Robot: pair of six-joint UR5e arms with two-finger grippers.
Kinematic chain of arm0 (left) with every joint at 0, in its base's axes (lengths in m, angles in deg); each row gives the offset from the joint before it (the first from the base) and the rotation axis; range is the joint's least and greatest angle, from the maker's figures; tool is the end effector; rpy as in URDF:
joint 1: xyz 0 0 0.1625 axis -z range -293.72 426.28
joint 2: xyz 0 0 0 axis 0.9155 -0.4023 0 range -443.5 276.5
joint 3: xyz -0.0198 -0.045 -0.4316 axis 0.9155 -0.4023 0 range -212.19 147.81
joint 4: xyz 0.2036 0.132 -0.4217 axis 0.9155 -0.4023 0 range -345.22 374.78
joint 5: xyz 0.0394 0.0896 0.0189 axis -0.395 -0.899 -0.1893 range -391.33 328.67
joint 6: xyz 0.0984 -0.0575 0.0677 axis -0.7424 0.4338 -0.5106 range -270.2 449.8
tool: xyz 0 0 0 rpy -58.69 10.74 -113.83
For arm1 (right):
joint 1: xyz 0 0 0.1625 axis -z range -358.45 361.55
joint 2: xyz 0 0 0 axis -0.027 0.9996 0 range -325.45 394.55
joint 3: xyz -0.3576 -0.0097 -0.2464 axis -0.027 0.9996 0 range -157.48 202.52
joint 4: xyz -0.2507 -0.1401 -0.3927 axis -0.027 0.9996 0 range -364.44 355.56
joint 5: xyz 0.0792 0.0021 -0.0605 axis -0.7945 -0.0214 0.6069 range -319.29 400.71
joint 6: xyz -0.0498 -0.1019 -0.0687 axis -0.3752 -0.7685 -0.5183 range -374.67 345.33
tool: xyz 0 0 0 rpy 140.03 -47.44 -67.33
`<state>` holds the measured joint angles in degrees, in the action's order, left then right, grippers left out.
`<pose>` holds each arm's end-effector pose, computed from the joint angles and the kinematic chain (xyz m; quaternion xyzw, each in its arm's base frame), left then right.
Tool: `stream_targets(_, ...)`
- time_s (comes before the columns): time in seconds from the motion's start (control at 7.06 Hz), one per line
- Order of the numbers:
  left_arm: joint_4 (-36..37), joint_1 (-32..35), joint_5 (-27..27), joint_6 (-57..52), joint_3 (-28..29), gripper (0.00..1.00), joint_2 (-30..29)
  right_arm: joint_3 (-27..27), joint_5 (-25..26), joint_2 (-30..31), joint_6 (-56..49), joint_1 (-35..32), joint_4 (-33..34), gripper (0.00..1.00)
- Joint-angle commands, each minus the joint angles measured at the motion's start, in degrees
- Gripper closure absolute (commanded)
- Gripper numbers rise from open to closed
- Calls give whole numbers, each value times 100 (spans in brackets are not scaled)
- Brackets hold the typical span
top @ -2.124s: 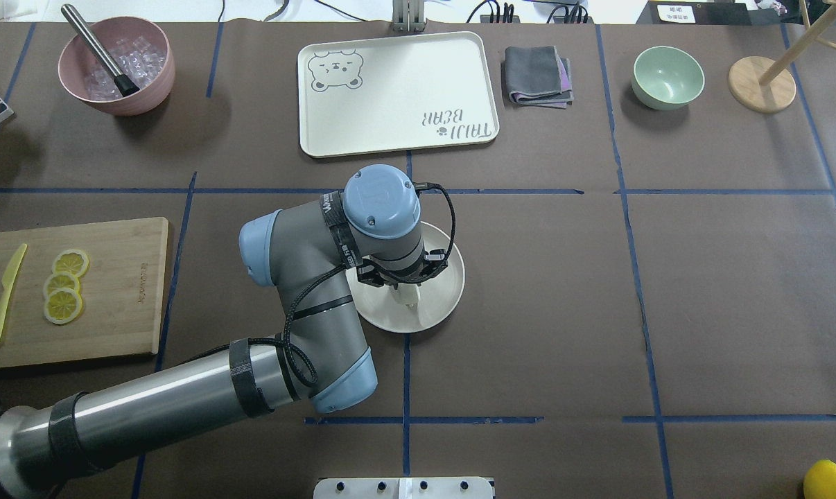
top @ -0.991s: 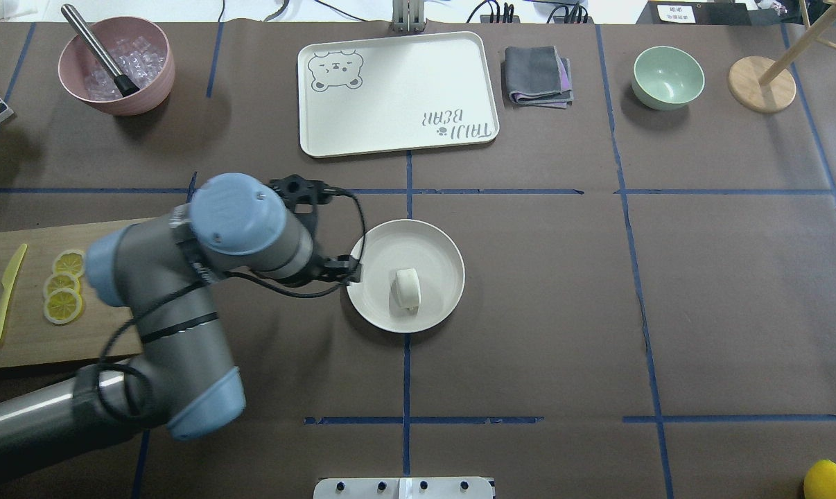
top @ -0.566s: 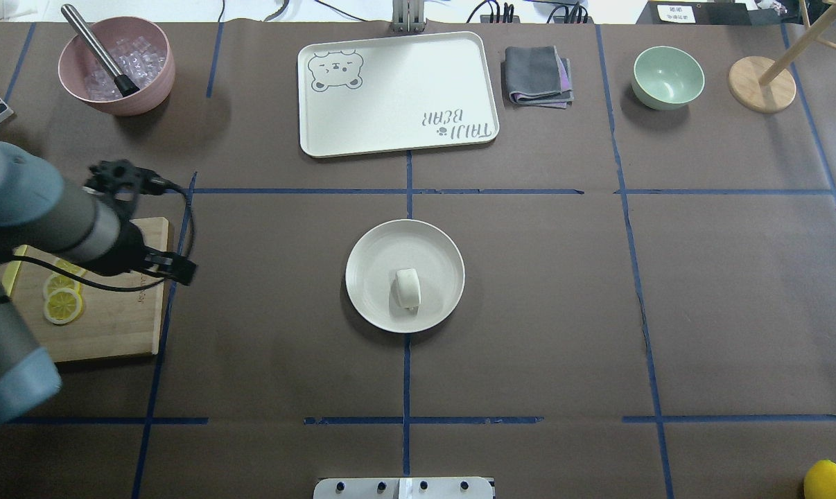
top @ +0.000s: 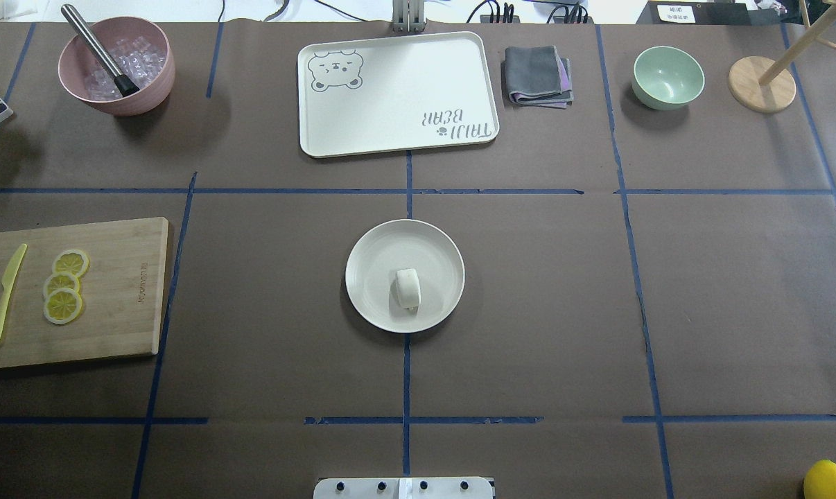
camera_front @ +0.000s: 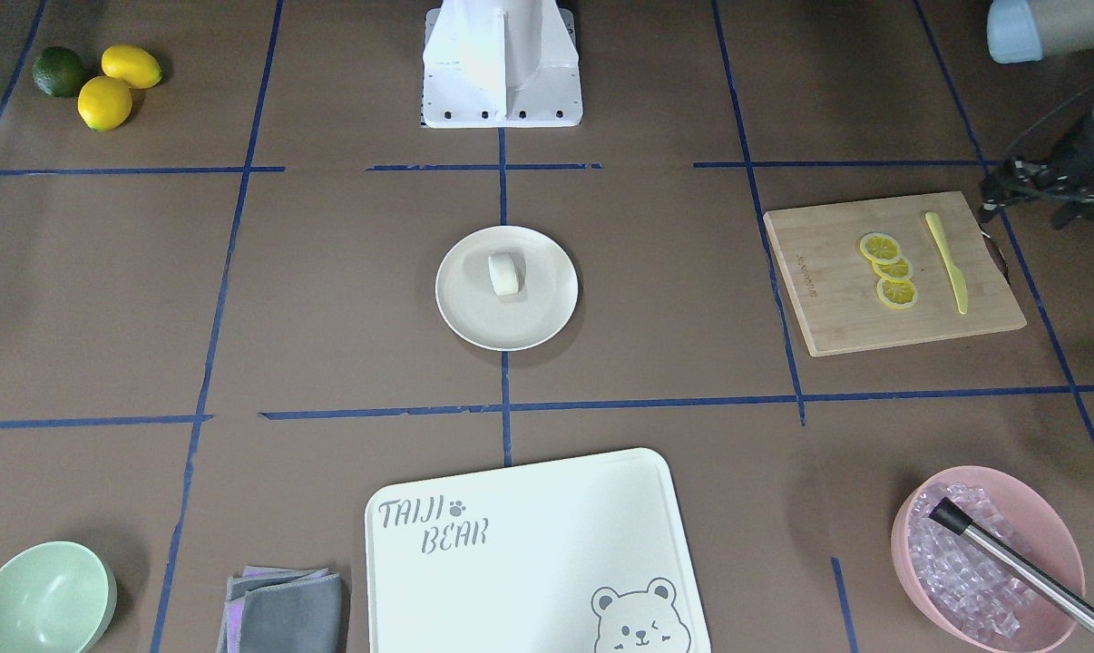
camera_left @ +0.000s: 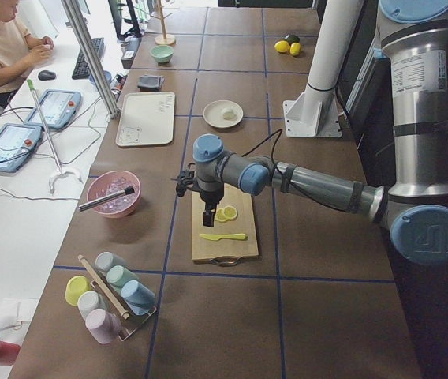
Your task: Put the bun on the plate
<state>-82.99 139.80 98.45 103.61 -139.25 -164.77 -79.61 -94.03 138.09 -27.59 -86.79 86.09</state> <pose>0.1013 -0.5134 0.5942 0.0390 0.3596 0.0693 0.9297 0.0266 -0.4635 0.6939 0.0218 -0.3802 -0.1109 0.9180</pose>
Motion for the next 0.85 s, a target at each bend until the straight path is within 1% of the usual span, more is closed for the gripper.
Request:
stream_targets(0.0, 21, 1283, 47, -1528, 659, 0, 94, 0, 0, 0, 0, 0, 0, 0)
stream_targets(0.14, 82, 1592, 65, -1540, 669, 0, 251, 0, 0, 0, 0, 0, 0, 0)
stream_targets(0.28, 74, 1664, 82, -1549, 756, 0, 452, -8, -9, 0, 0, 0, 0, 0)
stream_targets(0.42, -22, 1665, 100, -1583, 992, 0, 463, -9, -9, 0, 0, 0, 0, 0)
stream_targets(0.57, -49, 1665, 370, -1514, 1020, 0, 420, -9, 0, 0, 0, 0, 0, 0)
stream_targets(0.71, -41, 1656, 512, -1479, 1082, 0, 402, 0, -9, 9, 0, 0, 0, 0)
